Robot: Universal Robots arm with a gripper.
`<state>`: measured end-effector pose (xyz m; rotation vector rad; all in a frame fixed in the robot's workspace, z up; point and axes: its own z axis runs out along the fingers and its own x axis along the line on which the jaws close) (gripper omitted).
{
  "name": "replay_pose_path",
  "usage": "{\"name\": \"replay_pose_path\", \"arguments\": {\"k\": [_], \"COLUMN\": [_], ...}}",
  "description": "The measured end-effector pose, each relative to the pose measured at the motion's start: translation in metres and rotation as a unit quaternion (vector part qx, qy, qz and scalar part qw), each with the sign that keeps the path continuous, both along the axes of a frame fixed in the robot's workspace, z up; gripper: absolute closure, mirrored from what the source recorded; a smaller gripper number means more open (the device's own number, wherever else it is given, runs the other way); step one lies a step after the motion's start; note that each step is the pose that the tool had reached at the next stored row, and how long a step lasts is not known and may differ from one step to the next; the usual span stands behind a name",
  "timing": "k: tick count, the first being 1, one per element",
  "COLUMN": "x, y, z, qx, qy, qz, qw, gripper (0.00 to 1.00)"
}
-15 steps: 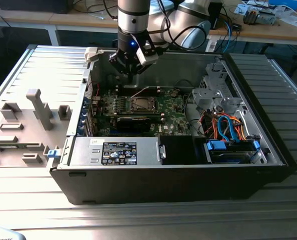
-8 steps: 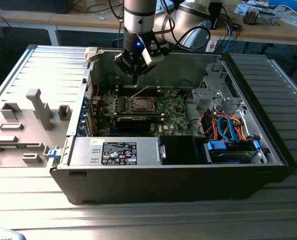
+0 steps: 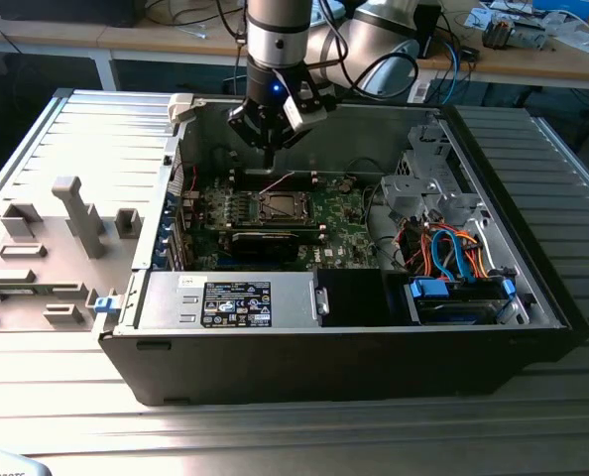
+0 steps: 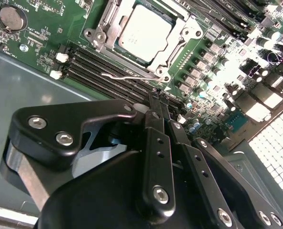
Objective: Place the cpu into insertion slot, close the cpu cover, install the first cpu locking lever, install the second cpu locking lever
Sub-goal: 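Install the first cpu locking lever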
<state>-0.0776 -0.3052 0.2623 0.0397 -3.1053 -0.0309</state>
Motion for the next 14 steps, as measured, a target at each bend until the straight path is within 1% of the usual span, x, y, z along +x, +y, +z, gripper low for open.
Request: {"name": "replay_pose_path", "arguments": {"k": [14], "x": [0.0025], "y": [0.0], "z": [-0.0023], "qx": [0.0], "qy": [0.0], "qz": [0.0], "qw": [1.0], "gripper": [0.89]}}
